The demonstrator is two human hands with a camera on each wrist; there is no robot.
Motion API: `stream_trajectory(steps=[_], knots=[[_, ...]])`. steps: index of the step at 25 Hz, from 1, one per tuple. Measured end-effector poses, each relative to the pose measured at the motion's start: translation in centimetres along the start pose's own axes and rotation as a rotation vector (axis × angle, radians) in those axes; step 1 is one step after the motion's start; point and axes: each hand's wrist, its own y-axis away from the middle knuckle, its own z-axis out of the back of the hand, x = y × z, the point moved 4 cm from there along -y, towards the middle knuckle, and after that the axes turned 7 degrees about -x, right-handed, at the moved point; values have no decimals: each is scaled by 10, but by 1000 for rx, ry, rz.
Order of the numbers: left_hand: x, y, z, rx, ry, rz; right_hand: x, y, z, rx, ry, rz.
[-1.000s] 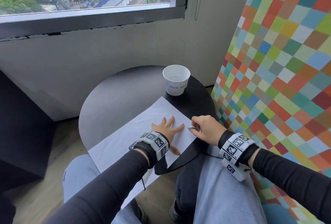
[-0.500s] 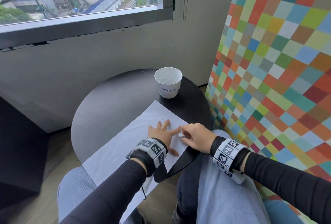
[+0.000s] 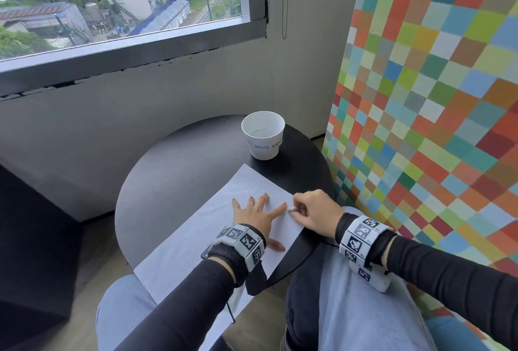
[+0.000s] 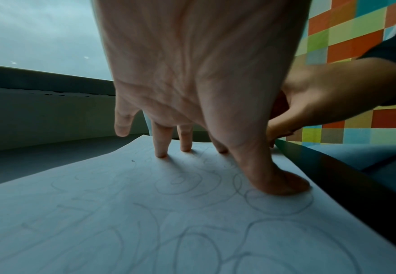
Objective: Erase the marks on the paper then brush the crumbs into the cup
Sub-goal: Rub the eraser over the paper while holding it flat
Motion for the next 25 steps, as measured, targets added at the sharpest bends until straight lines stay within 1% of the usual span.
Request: stream_trajectory(steps=[1,3,4,5,7,8,9,11,12,13,15,16,18,19,22,23,25], knots=[[1,-1,-1,3,7,2,1,0,0,1,1,1],[2,-1,-2,10,13,5,15,8,-8,95,-40,102],[2,-2,-2,13,13,4,18,11,-10,126,-50,120],[3,-2,-2,16,14,5,16,10,-9,110,-47,93],[3,-2,-1,17,10,7,2,1,-1,-18,-25,-32],[2,-2,-1,18,8,8,-1,0,1,-48,-10,-65],[2,-2,-1,20,8,8,1,1,-1,-31,-18,-50],[2,-2,-1,19,8,8,12,7,-7,63,-77,56],[1,-2,-1,20,8,9,12,9,-8,83,-93,69],[1,-2,-1,23,10,10,7,6,-5,59,-86,39],[2,-3,-1,28,24,10,-6,1,2,-43,-56,-48],[2,-4,-2,32,30,10,-6,1,2,-44,-52,-44],[2,-4,-2,41,34,9,3,6,-4,30,-76,39],[2,-4,-2,41,33,9,4,7,-5,45,-85,55],[2,-4,-2,44,32,9,-9,1,4,-58,-59,-34],[2,-4,-2,46,32,9,-7,1,4,-41,-65,-18],[1,-5,-2,47,29,5,8,8,-5,73,-98,96]])
